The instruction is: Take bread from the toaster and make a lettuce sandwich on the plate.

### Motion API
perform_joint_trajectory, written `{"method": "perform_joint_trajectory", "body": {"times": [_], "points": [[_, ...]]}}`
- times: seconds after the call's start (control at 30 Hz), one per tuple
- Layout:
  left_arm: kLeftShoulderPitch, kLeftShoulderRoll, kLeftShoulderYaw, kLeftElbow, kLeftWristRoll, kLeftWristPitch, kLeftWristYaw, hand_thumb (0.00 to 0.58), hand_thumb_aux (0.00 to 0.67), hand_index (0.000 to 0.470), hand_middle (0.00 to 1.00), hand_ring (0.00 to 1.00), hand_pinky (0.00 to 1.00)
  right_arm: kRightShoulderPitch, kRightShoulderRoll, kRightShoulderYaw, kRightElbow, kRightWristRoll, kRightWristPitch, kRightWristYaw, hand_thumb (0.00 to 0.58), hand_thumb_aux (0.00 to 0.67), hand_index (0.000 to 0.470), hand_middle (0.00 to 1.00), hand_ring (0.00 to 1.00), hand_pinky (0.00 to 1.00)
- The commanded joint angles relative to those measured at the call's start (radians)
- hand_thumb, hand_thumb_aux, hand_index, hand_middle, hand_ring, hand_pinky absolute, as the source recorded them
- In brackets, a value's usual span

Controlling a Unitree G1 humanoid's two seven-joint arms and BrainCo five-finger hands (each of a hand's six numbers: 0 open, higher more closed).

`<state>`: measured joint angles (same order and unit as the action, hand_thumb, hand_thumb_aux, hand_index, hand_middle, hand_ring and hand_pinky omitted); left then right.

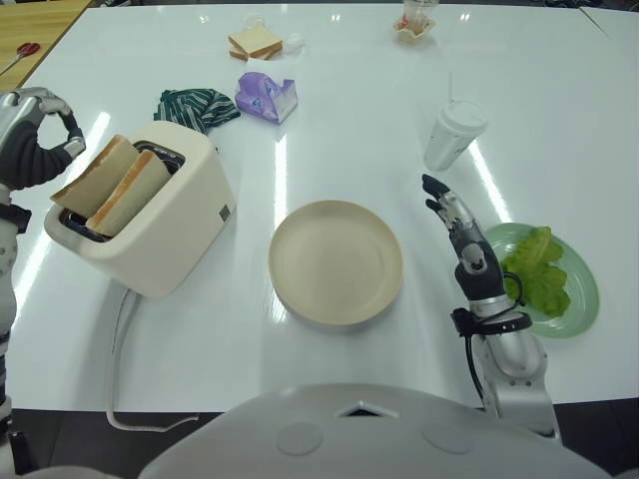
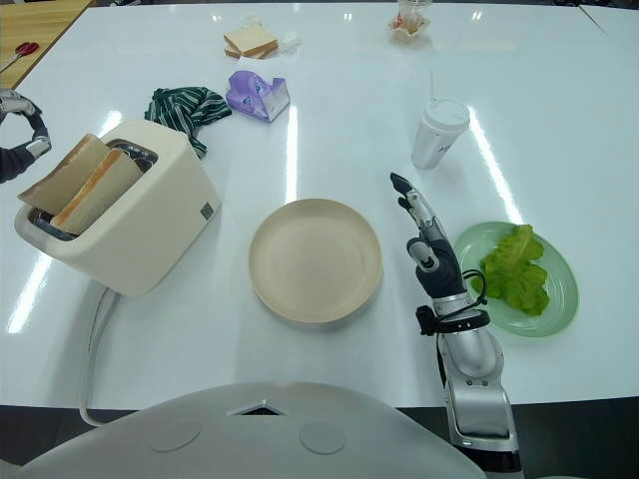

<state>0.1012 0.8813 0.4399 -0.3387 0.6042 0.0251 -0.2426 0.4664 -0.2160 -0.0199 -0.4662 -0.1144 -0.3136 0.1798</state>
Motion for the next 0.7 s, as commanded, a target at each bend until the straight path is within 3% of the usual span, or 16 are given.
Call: {"method": "perform_joint_trajectory", "body": {"times": [0.03, 0.07, 0.1, 0.2, 0.23, 0.27, 0.3, 0.7], "points": [[0.019, -0.003, -0.008, 0.010, 0.040, 0.000, 0.013, 0.580, 0.670, 0.470, 1.00, 1.00, 1.00, -0.010, -0.023, -0.036, 0.017, -0.024, -0.009, -0.009, 0.000, 0.000, 0.000, 0.00, 0.00, 0.00], [0.030, 0.004, -0.009, 0.014, 0.065, -0.001, 0.018, 0.580, 0.670, 0.470, 0.44, 0.44, 0.44, -0.012, -0.024, -0.039, 0.019, -0.020, -0.009, -0.008, 0.000, 0.000, 0.000, 0.00, 0.00, 0.00], [0.039, 0.012, -0.008, 0.016, 0.088, -0.003, 0.024, 0.580, 0.670, 0.470, 0.00, 0.00, 0.00, -0.013, -0.023, -0.041, 0.020, -0.016, -0.009, -0.007, 0.000, 0.000, 0.000, 0.00, 0.00, 0.00], [0.059, 0.030, 0.011, 0.024, 0.136, -0.017, 0.046, 0.580, 0.659, 0.463, 0.00, 0.00, 0.00, -0.016, -0.023, -0.039, 0.023, -0.016, -0.009, -0.006, 0.000, 0.000, 0.000, 0.00, 0.00, 0.00], [0.057, 0.039, 0.012, 0.031, 0.152, -0.022, 0.056, 0.546, 0.507, 0.356, 0.00, 0.00, 0.00, -0.011, -0.022, -0.039, 0.020, -0.018, -0.010, -0.008, 0.000, 0.000, 0.000, 0.00, 0.00, 0.00], [0.055, 0.045, 0.013, 0.036, 0.163, -0.026, 0.063, 0.468, 0.376, 0.264, 0.00, 0.00, 0.00, -0.007, -0.020, -0.039, 0.018, -0.019, -0.011, -0.009, 0.000, 0.000, 0.000, 0.00, 0.00, 0.00], [0.055, 0.051, 0.013, 0.038, 0.175, -0.030, 0.068, 0.000, 0.000, 0.000, 0.00, 0.00, 0.00, -0.004, -0.020, -0.039, 0.016, -0.020, -0.011, -0.010, 0.000, 0.000, 0.000, 0.00, 0.00, 0.00], [0.070, 0.078, -0.018, 0.062, 0.224, -0.046, 0.053, 0.000, 0.000, 0.000, 0.00, 0.00, 0.00, 0.007, -0.016, -0.032, 0.008, -0.024, -0.010, -0.015, 0.000, 0.000, 0.000, 0.00, 0.00, 0.00]]}}
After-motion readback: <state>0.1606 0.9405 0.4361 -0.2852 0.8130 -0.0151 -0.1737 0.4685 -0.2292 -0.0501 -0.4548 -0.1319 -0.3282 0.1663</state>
